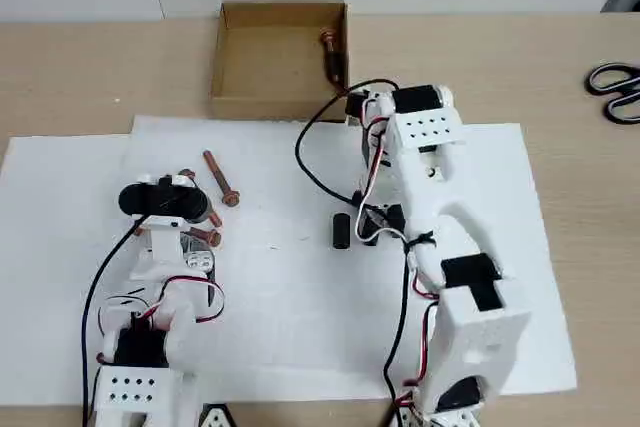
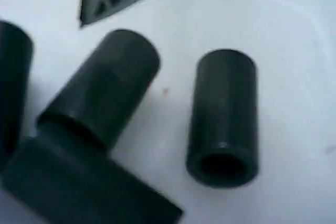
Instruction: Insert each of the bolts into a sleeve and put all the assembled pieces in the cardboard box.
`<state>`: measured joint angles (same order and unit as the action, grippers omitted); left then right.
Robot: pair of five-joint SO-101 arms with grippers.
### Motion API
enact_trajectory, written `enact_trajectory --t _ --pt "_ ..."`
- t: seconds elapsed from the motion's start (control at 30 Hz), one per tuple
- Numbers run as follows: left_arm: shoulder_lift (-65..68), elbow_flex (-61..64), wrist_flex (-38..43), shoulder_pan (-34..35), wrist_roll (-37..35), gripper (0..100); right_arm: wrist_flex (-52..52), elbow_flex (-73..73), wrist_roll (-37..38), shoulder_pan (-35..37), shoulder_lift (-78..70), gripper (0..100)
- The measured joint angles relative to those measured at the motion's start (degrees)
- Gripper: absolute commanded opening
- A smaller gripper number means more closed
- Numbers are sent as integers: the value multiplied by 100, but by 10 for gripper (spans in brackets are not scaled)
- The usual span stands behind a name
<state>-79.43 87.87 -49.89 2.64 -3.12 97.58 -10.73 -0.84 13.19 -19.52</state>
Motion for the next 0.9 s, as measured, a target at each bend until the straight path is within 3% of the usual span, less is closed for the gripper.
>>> enact_trajectory --t 0.63,0.9 --pt "0 0 0 0 0 6 -765 0 607 -9 -818 186" --pt "0 0 0 0 0 6 -879 -35 607 -220 -1002 66"
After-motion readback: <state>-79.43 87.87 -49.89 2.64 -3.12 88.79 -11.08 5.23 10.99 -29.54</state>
